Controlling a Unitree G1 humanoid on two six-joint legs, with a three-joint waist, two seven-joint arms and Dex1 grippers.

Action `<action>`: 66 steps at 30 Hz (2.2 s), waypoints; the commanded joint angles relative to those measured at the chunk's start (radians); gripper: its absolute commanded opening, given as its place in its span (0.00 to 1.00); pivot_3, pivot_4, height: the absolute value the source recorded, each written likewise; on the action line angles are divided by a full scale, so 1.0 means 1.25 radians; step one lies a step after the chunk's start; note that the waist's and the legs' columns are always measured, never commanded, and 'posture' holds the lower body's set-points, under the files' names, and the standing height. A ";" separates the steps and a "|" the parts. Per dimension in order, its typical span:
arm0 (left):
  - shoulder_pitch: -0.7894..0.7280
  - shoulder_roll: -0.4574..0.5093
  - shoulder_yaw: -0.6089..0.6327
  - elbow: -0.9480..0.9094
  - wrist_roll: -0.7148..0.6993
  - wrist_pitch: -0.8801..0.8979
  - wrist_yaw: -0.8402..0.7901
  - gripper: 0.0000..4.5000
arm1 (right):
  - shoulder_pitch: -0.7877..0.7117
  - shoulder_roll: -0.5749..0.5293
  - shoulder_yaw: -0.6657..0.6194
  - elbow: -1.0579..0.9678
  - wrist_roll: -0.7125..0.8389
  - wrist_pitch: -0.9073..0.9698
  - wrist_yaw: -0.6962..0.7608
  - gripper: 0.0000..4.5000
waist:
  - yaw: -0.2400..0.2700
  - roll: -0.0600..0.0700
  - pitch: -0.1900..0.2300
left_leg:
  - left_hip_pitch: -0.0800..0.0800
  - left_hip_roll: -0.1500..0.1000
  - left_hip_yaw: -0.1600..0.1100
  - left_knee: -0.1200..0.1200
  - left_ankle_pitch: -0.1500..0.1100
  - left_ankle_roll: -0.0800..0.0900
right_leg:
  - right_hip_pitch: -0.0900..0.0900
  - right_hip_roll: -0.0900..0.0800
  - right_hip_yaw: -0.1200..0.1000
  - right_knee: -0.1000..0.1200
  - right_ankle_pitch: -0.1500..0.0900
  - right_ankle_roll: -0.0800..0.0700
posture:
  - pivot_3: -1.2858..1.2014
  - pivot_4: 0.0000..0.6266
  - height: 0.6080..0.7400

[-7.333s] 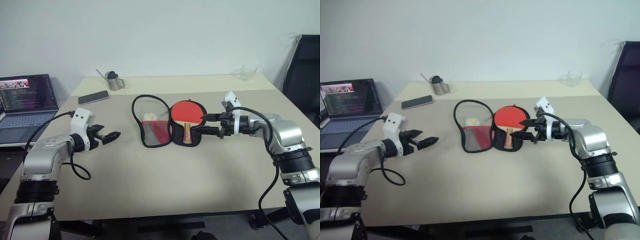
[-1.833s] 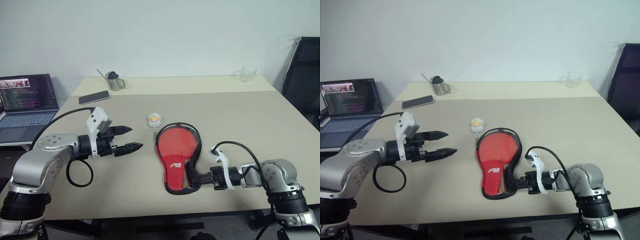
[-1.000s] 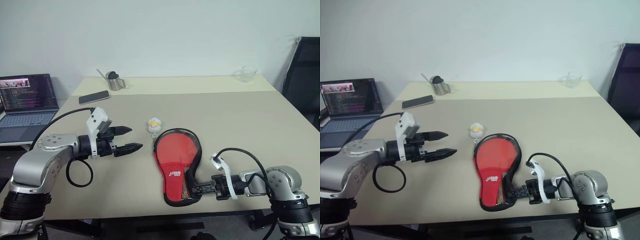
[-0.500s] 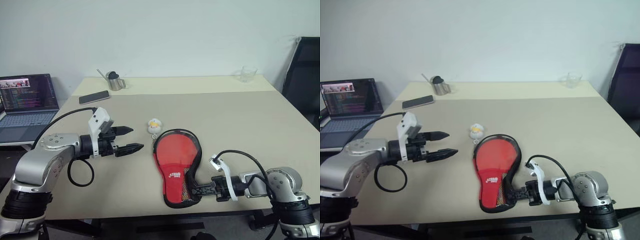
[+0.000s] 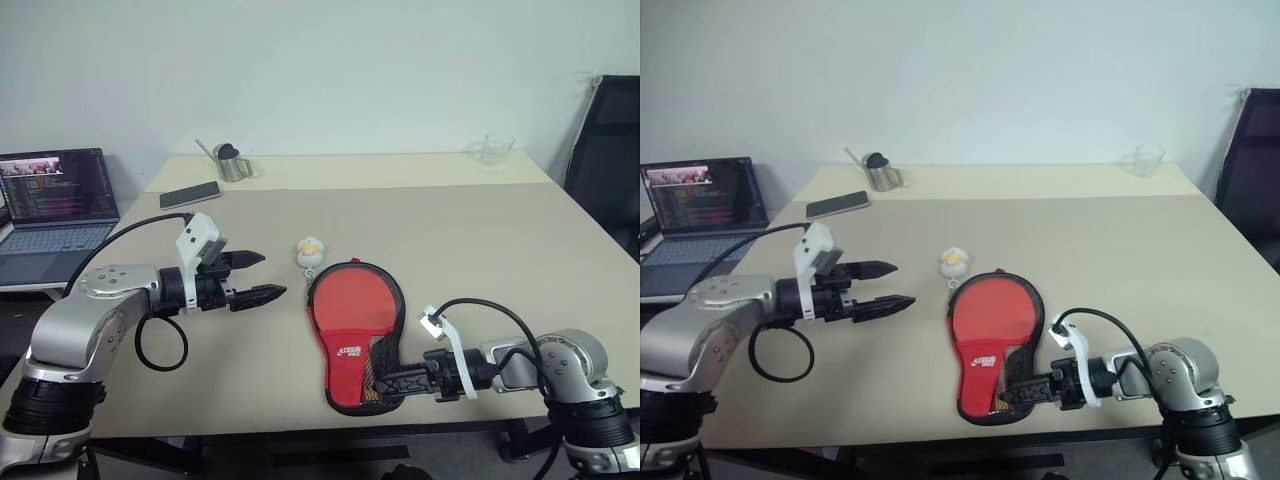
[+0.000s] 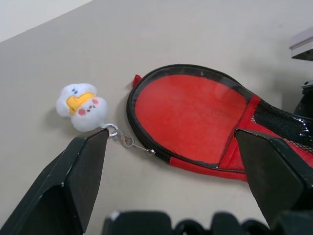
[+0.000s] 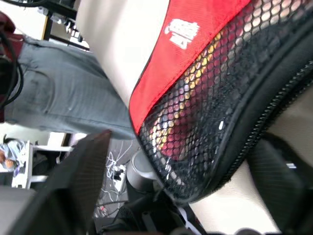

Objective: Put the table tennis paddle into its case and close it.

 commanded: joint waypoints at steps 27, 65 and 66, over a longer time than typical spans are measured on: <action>-0.473 -0.294 -0.130 0.660 0.308 -0.127 0.277 1.00 | -0.203 0.253 0.202 0.263 -0.540 -0.819 -0.123 0.99 | 0.020 -0.009 0.000 | -0.007 -0.003 -0.002 0.001 0.004 -0.006 | -0.007 -0.002 -0.002 0.000 0.001 -0.001 | 0.52 0.24 1.00; -0.686 -0.545 -0.136 1.204 0.544 -0.431 0.545 0.07 | -0.092 0.328 0.213 0.200 -0.595 -0.655 -0.113 1.00 | -0.002 -0.010 -0.001 | -0.003 -0.002 0.000 0.001 0.004 -0.006 | -0.006 0.000 -0.002 0.005 0.001 -0.001 | 0.52 0.24 1.00; -0.692 -0.548 -0.143 1.207 0.557 -0.440 0.553 0.06 | -0.092 0.327 0.213 0.197 -0.595 -0.653 -0.113 1.00 | -0.002 -0.010 -0.001 | -0.003 -0.002 0.000 0.001 0.004 -0.006 | -0.006 0.000 -0.002 0.005 0.001 -0.001 | 0.52 0.24 1.00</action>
